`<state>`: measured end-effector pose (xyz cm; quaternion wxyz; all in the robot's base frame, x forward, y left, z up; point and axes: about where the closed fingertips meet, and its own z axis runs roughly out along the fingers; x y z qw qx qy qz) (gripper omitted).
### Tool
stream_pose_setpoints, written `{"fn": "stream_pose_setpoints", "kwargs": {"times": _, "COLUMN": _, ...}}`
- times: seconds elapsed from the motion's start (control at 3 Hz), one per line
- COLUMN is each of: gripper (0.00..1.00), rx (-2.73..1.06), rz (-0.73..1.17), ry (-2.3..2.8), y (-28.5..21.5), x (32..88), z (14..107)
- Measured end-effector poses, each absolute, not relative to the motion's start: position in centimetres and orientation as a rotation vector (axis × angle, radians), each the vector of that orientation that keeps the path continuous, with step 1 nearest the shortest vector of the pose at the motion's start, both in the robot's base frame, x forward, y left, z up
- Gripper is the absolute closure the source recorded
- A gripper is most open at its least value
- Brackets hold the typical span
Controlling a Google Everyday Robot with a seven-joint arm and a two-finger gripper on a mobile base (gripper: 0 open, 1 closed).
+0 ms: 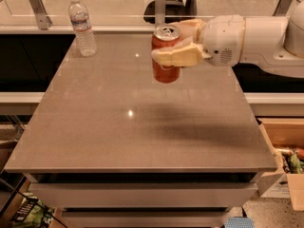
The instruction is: Move coke can near water bottle
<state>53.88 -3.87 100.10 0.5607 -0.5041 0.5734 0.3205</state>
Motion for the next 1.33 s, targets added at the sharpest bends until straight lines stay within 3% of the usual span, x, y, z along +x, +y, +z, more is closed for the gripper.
{"fn": "stream_pose_setpoints", "kwargs": {"times": 0.33, "gripper": 1.0, "rx": -1.176, "rz": 0.791, "ry": 1.377, "y": -2.6, "x": 59.4, "z": 100.9}}
{"fn": "stream_pose_setpoints", "kwargs": {"times": 1.33, "gripper": 1.0, "rx": -1.186, "rz": 0.821, "ry": 1.399, "y": -0.2, "x": 61.5, "z": 100.9}}
